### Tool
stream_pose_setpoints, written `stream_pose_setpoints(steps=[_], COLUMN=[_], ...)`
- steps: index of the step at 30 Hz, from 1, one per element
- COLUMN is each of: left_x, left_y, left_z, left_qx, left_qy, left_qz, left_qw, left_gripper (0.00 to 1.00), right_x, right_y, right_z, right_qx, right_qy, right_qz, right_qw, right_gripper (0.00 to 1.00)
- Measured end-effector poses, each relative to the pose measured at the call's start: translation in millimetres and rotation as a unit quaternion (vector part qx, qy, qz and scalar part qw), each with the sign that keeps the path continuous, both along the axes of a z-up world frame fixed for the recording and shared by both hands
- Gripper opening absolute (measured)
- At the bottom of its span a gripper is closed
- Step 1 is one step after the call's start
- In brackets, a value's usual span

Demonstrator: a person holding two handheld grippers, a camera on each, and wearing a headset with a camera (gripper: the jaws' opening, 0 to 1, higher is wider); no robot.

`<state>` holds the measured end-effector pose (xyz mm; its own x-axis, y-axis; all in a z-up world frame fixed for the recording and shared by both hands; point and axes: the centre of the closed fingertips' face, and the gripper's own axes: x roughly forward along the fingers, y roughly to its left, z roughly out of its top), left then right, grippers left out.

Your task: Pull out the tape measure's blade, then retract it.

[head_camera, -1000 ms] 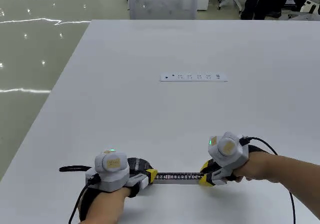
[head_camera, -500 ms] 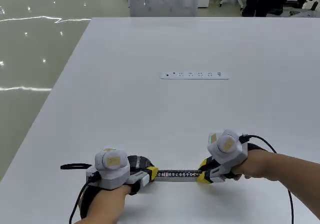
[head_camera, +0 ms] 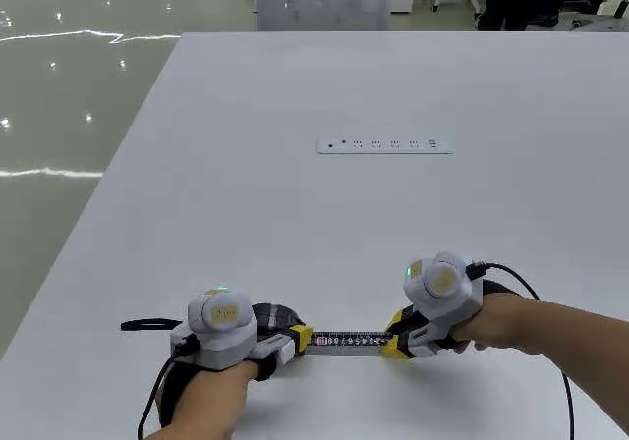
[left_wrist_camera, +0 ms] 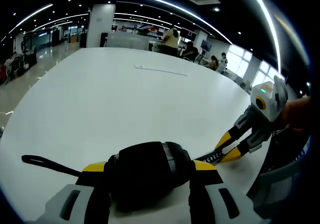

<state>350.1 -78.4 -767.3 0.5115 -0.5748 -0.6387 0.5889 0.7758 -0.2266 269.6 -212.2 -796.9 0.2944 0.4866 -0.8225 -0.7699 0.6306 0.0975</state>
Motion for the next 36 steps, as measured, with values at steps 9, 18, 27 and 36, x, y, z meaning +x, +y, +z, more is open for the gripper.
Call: stream_pose_setpoints(steps=[9, 18, 27, 36], left_x=[-0.2, 0.1, -1.0, -0.4], left_y=[-0.4, -0.6, -0.6, -0.2], left_z=[0.2, 0.0, -0.1, 0.4], left_qx=[-0.002, -0.002, -0.001, -0.004], left_qy=[0.002, 0.0, 0.001, 0.001], left_qz=[0.003, 0.0, -0.004, 0.0], left_qw=[1.0, 1.0, 1.0, 1.0], left_gripper=[0.6, 0.6, 0.6, 0.6], right_x=[2.2, 4.6, 6.5, 11.6], right_y=[4.7, 8.8, 15.1, 22.1], right_z=[0.6, 0.1, 0.9, -1.8], right_qx=[0.002, 0.0, 0.003, 0.006], right_qy=[-0.003, -0.013, -0.014, -0.018], right_qz=[0.002, 0.002, 0.001, -0.001], right_qw=[1.0, 0.9999, 0.9999, 0.9998], right_gripper=[0.14, 0.14, 0.14, 0.14])
